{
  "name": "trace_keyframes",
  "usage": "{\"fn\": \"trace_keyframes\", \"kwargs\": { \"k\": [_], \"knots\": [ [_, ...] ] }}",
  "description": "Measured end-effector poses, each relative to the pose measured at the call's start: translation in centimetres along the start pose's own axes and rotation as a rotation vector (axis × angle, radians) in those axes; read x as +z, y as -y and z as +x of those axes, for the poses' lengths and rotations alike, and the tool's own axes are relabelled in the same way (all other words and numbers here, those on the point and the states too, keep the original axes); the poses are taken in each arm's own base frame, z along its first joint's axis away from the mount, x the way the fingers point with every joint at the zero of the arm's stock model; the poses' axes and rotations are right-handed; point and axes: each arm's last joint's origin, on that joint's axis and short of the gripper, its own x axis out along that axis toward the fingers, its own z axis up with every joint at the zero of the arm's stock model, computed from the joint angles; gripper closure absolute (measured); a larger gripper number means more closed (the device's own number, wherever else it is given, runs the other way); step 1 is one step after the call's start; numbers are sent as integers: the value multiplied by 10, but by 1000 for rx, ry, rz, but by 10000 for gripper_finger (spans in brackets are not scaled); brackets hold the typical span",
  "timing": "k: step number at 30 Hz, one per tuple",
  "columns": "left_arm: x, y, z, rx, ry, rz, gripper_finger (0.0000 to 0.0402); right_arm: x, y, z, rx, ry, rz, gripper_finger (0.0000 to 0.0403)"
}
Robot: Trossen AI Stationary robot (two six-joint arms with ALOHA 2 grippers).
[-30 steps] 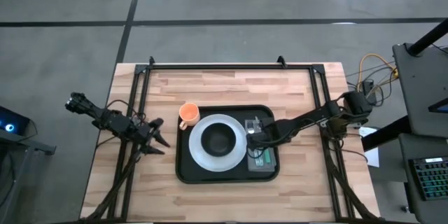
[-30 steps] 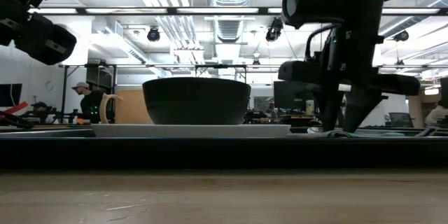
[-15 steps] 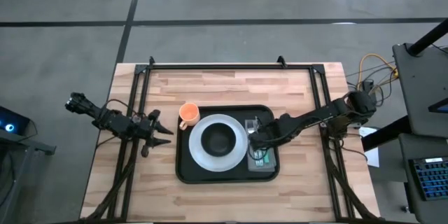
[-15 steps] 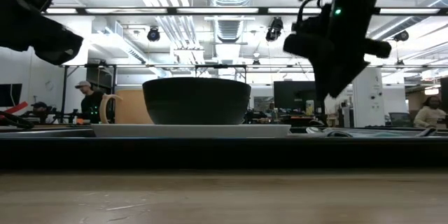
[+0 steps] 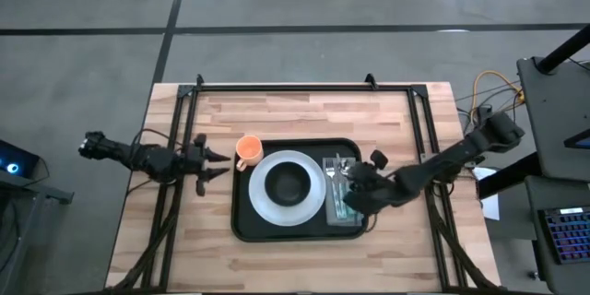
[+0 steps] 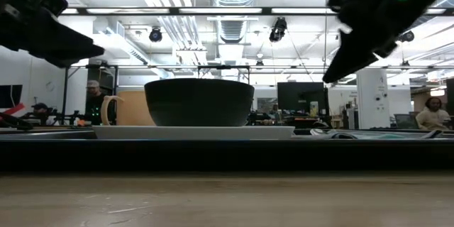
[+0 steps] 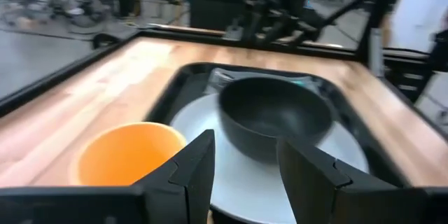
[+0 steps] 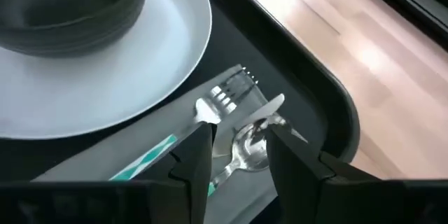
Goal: Set up tray
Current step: Return to Home Position
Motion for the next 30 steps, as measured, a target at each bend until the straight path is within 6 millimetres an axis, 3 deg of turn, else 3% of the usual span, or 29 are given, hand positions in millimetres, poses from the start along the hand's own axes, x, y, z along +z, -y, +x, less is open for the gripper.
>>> {"fn": "trace_keyframes", "kwargs": {
  "k": [7,12,19,30],
  "knots": [
    [3,-9,4,60,45,-37,265,-30,24,-15,142,204,46,280],
    [4,-8,6,-22,73,-33,265,-40,36,-28,284,365,-8,280],
    [2,-6,8,-113,50,44,265,-42,51,-40,512,385,-67,280],
    [2,-9,9,-69,42,53,265,-37,67,-52,516,452,-124,280]
  ]
}}
